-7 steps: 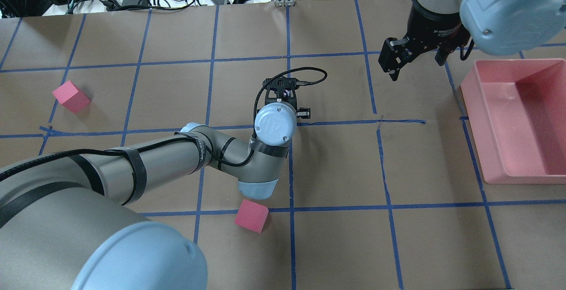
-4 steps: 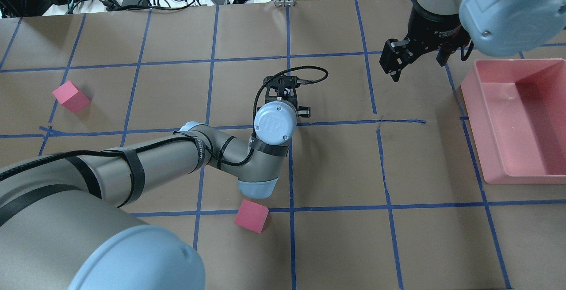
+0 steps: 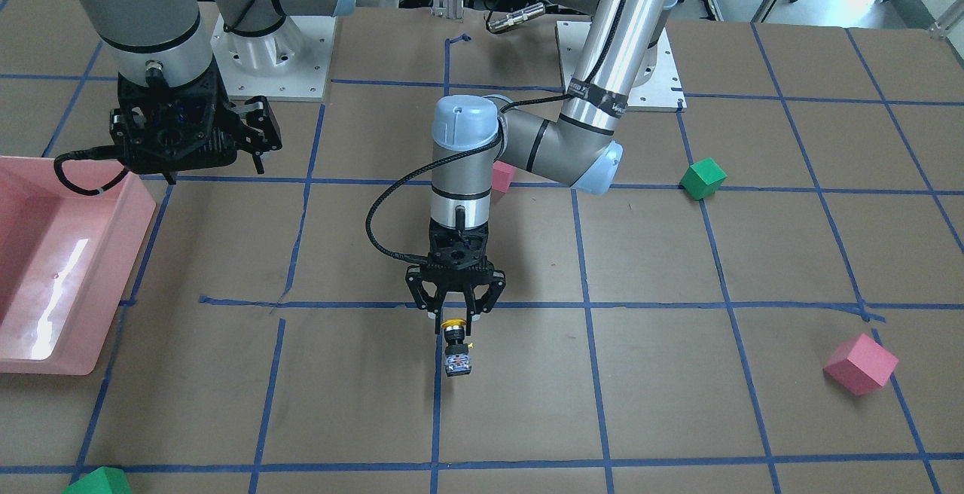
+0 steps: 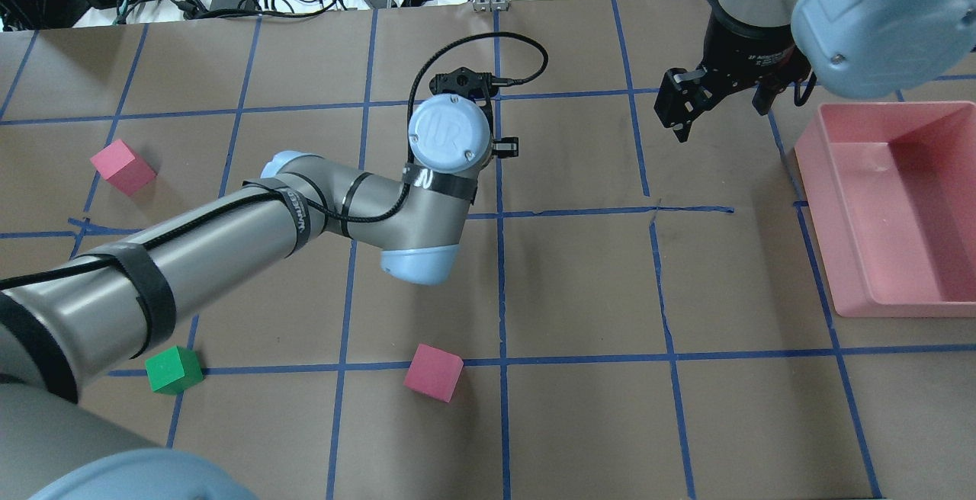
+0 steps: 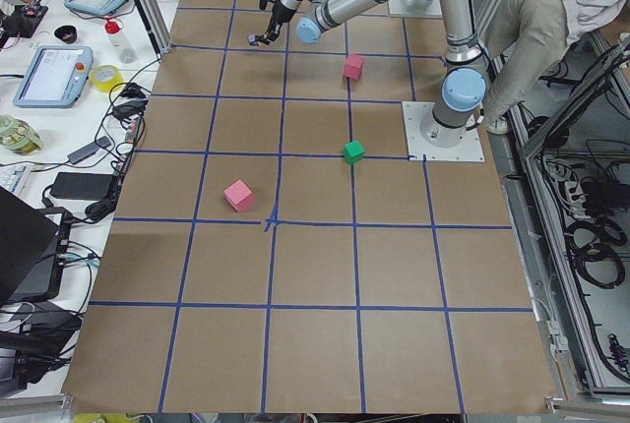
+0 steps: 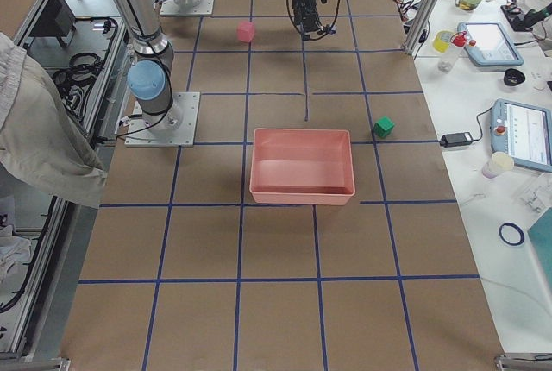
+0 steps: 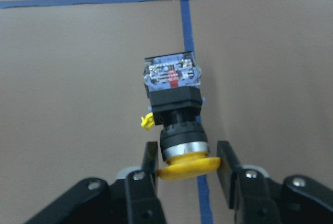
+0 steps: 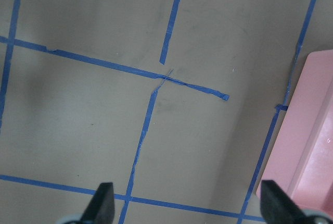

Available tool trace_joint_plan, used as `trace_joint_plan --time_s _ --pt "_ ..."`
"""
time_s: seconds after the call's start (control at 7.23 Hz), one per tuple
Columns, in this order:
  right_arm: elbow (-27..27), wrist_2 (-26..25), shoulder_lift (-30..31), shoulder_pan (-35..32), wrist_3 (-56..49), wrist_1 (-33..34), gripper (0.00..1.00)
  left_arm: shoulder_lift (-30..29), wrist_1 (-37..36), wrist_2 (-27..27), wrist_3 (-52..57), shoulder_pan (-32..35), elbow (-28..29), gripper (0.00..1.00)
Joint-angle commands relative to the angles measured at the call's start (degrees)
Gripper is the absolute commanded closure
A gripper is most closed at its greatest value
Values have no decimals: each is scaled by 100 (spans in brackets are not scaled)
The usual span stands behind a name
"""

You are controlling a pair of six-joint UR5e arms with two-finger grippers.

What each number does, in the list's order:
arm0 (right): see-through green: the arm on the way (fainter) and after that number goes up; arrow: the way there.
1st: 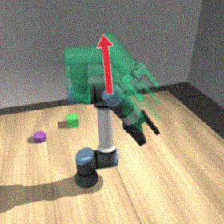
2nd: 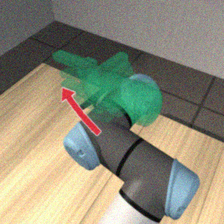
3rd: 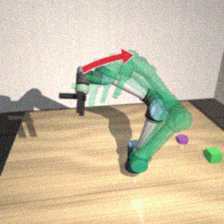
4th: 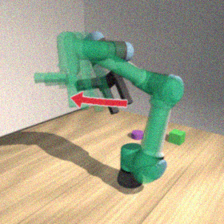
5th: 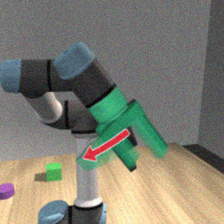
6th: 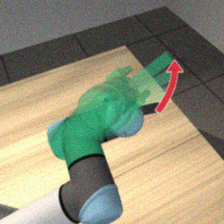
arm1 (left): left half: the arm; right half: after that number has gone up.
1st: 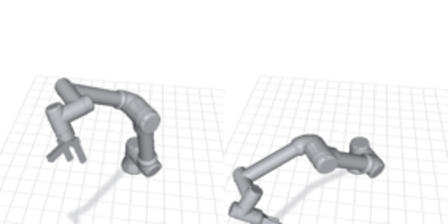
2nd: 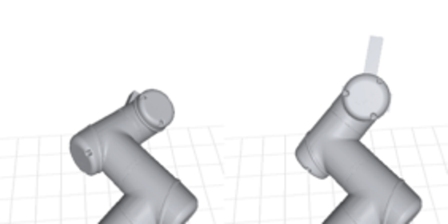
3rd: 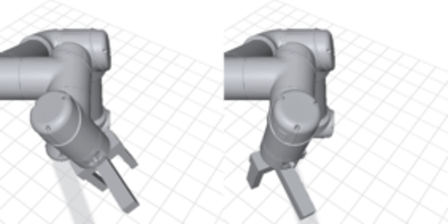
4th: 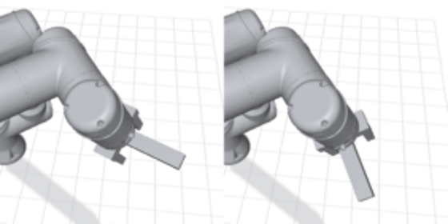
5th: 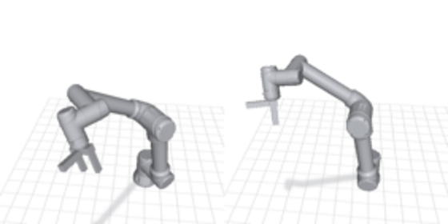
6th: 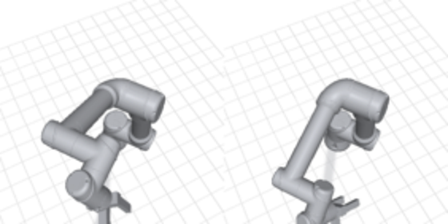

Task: Align button upright
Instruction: 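Lift the button with the left gripper and rotate it cap-down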

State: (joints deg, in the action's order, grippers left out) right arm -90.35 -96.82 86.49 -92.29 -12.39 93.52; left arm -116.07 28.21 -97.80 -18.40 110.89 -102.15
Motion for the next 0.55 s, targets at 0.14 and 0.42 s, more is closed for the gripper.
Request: trace_joint_plan --time_s 0.14,0.42 --pt "0 -4 -9 0 0 -9 0 462 3124 1380 -1509 -277 871 100" --pt "0 -4 -10 0 0 -9 0 305 3855 2218 -3014 -331 916 100"
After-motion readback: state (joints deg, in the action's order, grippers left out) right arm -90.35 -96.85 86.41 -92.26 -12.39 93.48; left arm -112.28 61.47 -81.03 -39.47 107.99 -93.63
